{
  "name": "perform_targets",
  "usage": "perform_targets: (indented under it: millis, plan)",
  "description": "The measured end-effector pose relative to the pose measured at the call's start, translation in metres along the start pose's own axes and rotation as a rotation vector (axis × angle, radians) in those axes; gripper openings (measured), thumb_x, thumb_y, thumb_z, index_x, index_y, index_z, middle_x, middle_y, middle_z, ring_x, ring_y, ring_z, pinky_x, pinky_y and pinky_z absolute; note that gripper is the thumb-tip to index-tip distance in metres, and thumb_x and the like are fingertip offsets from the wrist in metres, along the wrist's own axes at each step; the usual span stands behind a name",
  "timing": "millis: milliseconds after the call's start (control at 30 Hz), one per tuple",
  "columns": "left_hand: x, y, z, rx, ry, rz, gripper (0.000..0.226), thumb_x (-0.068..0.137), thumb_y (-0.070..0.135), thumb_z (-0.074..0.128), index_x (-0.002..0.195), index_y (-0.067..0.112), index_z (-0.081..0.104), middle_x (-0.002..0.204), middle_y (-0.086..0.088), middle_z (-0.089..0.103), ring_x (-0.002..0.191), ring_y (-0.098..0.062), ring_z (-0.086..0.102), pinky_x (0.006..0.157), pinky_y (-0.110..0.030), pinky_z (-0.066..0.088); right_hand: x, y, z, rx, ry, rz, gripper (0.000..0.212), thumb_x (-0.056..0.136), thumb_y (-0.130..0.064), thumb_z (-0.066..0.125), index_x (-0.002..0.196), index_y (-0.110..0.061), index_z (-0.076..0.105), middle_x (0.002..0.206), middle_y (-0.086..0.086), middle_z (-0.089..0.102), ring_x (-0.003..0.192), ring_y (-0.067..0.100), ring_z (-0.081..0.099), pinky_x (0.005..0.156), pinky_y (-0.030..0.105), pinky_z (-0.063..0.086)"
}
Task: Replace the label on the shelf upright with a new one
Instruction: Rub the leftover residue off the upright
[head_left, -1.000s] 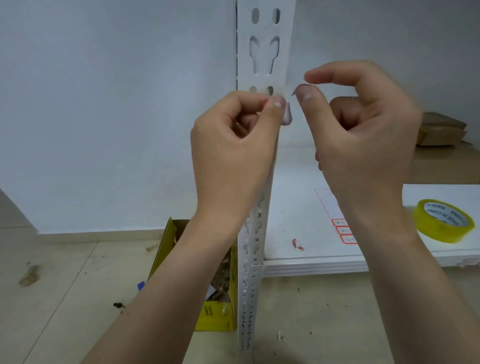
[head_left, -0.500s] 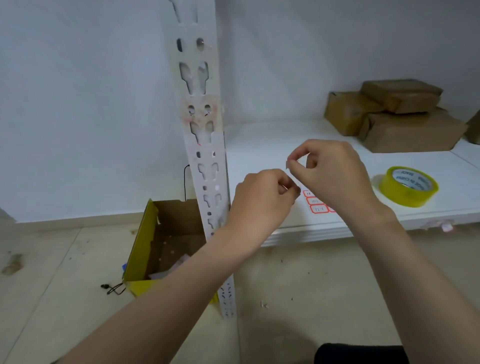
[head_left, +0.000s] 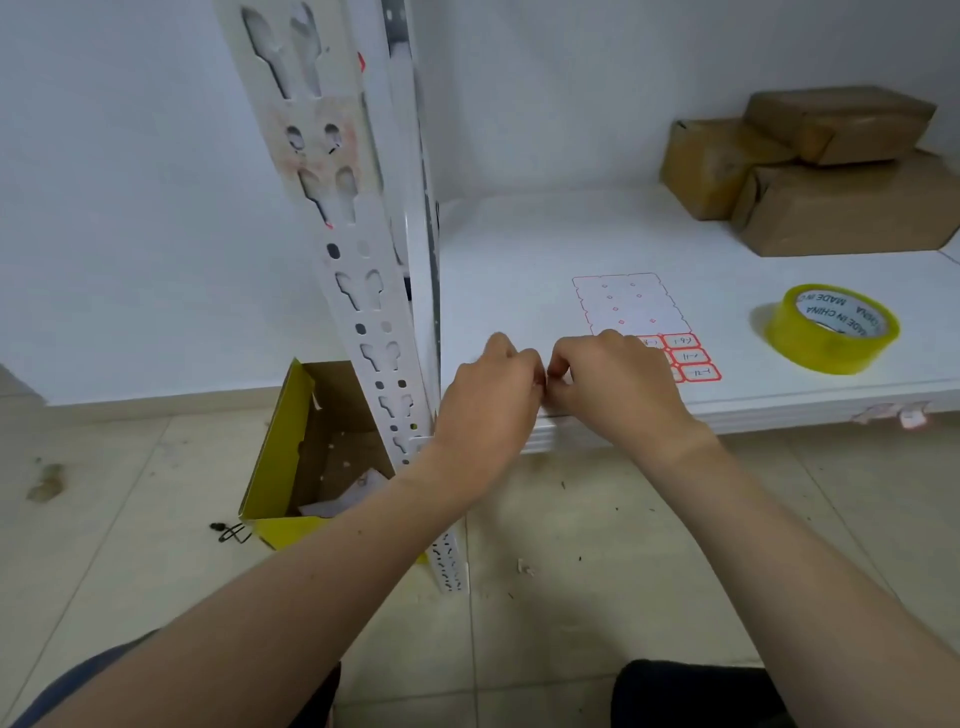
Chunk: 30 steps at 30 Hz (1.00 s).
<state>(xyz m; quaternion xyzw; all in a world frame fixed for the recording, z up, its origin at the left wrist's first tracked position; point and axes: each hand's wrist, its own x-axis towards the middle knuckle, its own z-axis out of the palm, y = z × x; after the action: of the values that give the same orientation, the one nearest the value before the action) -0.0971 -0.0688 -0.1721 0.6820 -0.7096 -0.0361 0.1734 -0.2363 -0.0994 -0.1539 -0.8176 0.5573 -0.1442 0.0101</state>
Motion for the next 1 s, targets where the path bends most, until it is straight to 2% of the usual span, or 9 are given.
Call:
perform_targets:
  millis: [133, 233, 367, 467, 533, 633, 700, 833, 1000]
  plan:
    - [0.001, 0.002, -0.006, 0.028, -0.078, -0.050, 0.023, 0.104, 0.035, 0.060, 0.111, 0.018, 0.073, 0.120, -0.008, 0.047, 0.081, -0.032, 0.062, 0.076, -0.039, 0.055, -0.004, 0.009, -0.007, 0.059, -0.115, -0.009, 0.010, 0.091, -0.035, 0.067, 0.094, -0.030, 0.075, 0.094, 0.001, 0.069, 0.091, 0.028, 0.065, 0.068, 0.032, 0.044]
    - [0.000, 0.009, -0.015, 0.057, -0.147, -0.071, 0.030, 0.102, 0.042, 0.059, 0.110, 0.017, 0.073, 0.119, -0.009, 0.047, 0.087, -0.034, 0.063, 0.079, -0.041, 0.057, -0.010, 0.011, -0.017, 0.074, -0.205, -0.003, 0.015, 0.092, -0.038, 0.064, 0.099, -0.035, 0.077, 0.095, -0.002, 0.070, 0.090, 0.025, 0.066, 0.068, 0.032, 0.045]
    - [0.002, 0.018, -0.027, 0.082, -0.214, -0.066, 0.031, 0.104, 0.034, 0.050, 0.113, 0.014, 0.073, 0.114, -0.010, 0.048, 0.087, -0.033, 0.059, 0.074, -0.038, 0.050, -0.014, 0.005, -0.030, 0.050, -0.325, -0.020, 0.021, 0.094, -0.040, 0.060, 0.107, -0.035, 0.076, 0.079, -0.005, 0.063, 0.090, 0.025, 0.068, 0.072, 0.033, 0.050]
    - [0.002, 0.025, -0.053, -0.004, -0.209, -0.018, 0.027, 0.103, 0.028, 0.052, 0.112, 0.017, 0.075, 0.114, -0.007, 0.062, 0.096, -0.032, 0.066, 0.083, -0.041, 0.056, -0.006, 0.005, -0.048, 0.074, -0.221, 0.033, 0.022, 0.091, -0.037, 0.061, 0.109, -0.041, 0.074, 0.086, -0.010, 0.065, 0.095, 0.022, 0.066, 0.076, 0.032, 0.047]
    - [-0.001, 0.035, -0.082, -0.028, -0.104, 0.053, 0.025, 0.102, 0.027, 0.054, 0.108, 0.017, 0.076, 0.107, -0.005, 0.068, 0.096, -0.029, 0.067, 0.085, -0.040, 0.055, 0.003, 0.002, -0.065, 0.202, 0.007, 0.094, 0.017, 0.089, -0.036, 0.061, 0.095, -0.040, 0.076, 0.077, -0.013, 0.068, 0.085, 0.019, 0.069, 0.073, 0.033, 0.052]
    - [-0.013, 0.049, -0.133, -0.078, 0.183, 0.178, 0.022, 0.102, 0.029, 0.056, 0.098, 0.022, 0.076, 0.097, 0.002, 0.067, 0.091, -0.021, 0.063, 0.078, -0.036, 0.044, 0.011, -0.020, -0.102, 0.666, 0.335, 0.090, 0.013, 0.089, -0.030, 0.064, 0.088, -0.033, 0.077, 0.070, -0.007, 0.072, 0.061, 0.016, 0.067, 0.061, 0.032, 0.055]
    - [-0.022, 0.046, -0.159, -0.190, 0.412, 0.268, 0.019, 0.099, 0.027, 0.059, 0.091, 0.023, 0.075, 0.087, 0.005, 0.066, 0.082, -0.018, 0.061, 0.075, -0.037, 0.047, 0.010, -0.046, -0.126, 0.952, 0.445, 0.038, 0.016, 0.094, -0.020, 0.065, 0.087, -0.028, 0.078, 0.074, -0.004, 0.074, 0.057, 0.020, 0.068, 0.052, 0.033, 0.056]
    - [-0.027, 0.023, -0.186, -0.329, 0.795, 0.400, 0.012, 0.096, 0.018, 0.067, 0.088, 0.015, 0.075, 0.076, 0.002, 0.066, 0.063, -0.010, 0.049, 0.061, -0.032, 0.045, 0.009, -0.089, -0.154, 1.130, 0.489, -0.068, 0.024, 0.098, -0.013, 0.058, 0.091, -0.022, 0.079, 0.081, -0.003, 0.077, 0.068, 0.027, 0.073, 0.056, 0.041, 0.063]
    - [-0.031, -0.005, -0.208, -0.352, 1.075, 0.437, 0.008, 0.098, 0.008, 0.068, 0.094, 0.007, 0.075, 0.079, -0.006, 0.065, 0.066, -0.015, 0.055, 0.059, -0.026, 0.044, 0.015, -0.121, -0.154, 1.172, 0.480, -0.137, 0.011, 0.097, -0.023, 0.068, 0.098, -0.026, 0.078, 0.091, -0.005, 0.077, 0.073, 0.028, 0.074, 0.061, 0.044, 0.064]
